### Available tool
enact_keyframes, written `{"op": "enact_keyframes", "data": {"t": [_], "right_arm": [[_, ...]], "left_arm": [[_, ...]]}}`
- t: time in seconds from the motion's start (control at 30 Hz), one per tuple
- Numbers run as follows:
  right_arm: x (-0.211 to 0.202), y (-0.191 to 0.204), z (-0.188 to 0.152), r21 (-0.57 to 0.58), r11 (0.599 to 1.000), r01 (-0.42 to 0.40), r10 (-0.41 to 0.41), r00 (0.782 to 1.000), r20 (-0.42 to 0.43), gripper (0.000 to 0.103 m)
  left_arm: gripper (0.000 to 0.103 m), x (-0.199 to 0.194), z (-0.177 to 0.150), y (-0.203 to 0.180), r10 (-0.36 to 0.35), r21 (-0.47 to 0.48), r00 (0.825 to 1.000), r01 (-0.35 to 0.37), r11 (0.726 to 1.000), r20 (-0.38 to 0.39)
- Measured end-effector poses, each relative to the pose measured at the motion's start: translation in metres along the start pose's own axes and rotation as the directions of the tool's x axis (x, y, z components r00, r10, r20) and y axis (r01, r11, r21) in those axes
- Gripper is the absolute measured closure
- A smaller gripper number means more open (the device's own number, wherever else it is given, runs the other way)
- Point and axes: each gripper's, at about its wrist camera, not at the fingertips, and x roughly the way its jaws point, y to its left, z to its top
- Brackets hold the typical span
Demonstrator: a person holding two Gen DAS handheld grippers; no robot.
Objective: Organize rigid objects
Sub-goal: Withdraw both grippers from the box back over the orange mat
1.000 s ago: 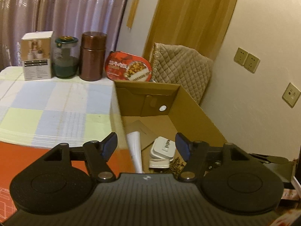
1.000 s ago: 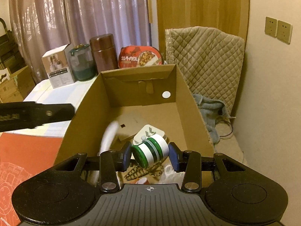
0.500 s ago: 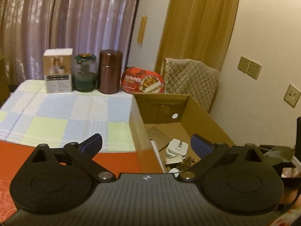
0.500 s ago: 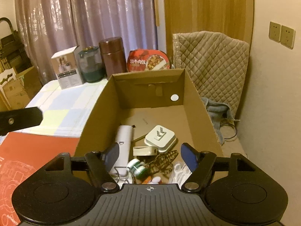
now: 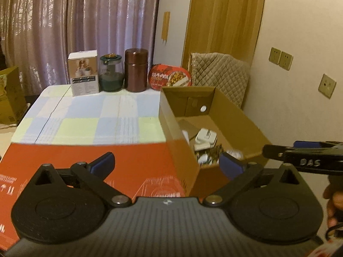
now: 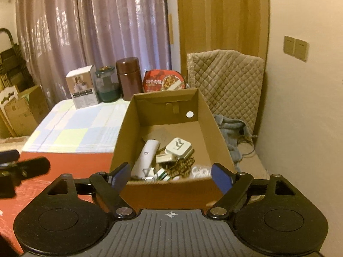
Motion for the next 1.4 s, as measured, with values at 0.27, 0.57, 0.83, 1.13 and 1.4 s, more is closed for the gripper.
{"op": "enact_keyframes", "data": {"t": [0.27, 0.57, 0.83, 1.13, 1.4], "right_arm": [[-0.045, 0.012, -0.032, 0.024, 0.999, 0.023, -0.021, 0.999, -0.043, 0.018], [-0.081, 0.027, -0.056, 0.009, 0.999, 0.036, -0.036, 0.999, -0.034, 0.017], [-0.094, 0.034, -0.066, 0.008, 0.999, 0.035, -0.034, 0.999, -0.028, 0.017], [-0.096, 0.034, -0.066, 0.017, 0.999, 0.035, -0.035, 0.999, -0.020, 0.017], [-0.096, 0.030, -0.066, 0.024, 0.999, 0.041, -0.040, 0.999, -0.022, 0.017]], "left_arm": [[0.002, -0.027, -0.029, 0.001, 0.024, 0.002, 0.999, -0.024, 1.000, -0.041], [0.002, -0.048, -0.044, 0.005, 0.042, 0.009, 0.998, -0.042, 0.999, -0.044], [0.001, -0.057, -0.052, 0.004, 0.043, 0.012, 0.998, -0.043, 0.999, -0.049], [0.001, -0.056, -0.054, 0.003, 0.041, 0.015, 0.998, -0.040, 0.999, -0.054], [0.001, -0.055, -0.055, 0.001, 0.041, 0.018, 0.997, -0.040, 0.999, -0.059]]}}
